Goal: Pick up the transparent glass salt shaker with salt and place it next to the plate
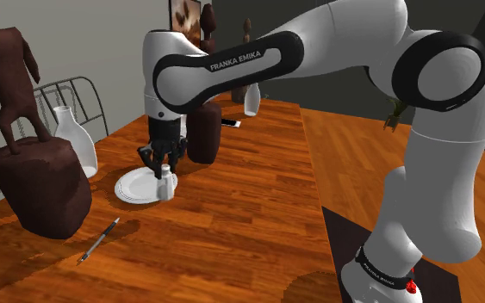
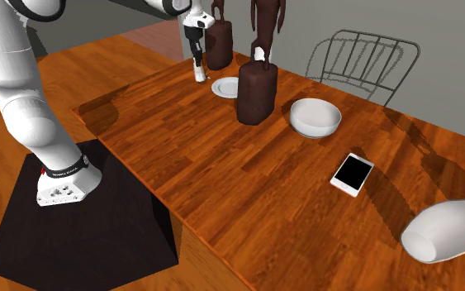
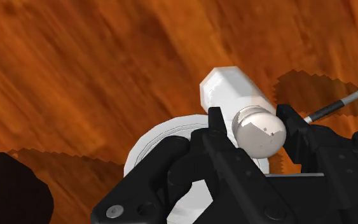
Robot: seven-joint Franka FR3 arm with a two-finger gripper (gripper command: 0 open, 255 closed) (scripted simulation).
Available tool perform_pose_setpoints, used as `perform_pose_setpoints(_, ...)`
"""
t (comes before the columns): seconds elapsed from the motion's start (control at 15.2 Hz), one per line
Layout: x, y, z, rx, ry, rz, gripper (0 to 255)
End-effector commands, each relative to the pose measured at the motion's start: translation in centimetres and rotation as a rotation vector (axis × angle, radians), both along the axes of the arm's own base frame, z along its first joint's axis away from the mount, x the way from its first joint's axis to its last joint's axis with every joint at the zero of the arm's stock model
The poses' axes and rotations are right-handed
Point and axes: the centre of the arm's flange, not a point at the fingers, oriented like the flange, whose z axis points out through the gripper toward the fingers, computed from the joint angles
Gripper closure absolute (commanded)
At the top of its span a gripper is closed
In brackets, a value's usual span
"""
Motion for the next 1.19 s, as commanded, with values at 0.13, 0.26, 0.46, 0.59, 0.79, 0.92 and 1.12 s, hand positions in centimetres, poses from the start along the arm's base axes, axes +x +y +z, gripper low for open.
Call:
perform_pose_setpoints(0.13,0.0,0.0,-2.1,0.000,0.000,0.000,255)
perform_pose_setpoints(0.26,0.0,0.0,-3.2,0.000,0.000,0.000,255)
perform_pose_setpoints(0.46,0.0,0.0,-4.8,0.000,0.000,0.000,255)
perform_pose_setpoints(0.59,0.0,0.0,-5.8,0.000,0.000,0.000,255)
perform_pose_setpoints(0.79,0.0,0.0,-6.5,0.000,0.000,0.000,255)
perform_pose_setpoints(0.92,0.0,0.0,-6.5,0.000,0.000,0.000,255)
perform_pose_setpoints(1.12,0.0,0.0,-6.5,0.000,0.000,0.000,255)
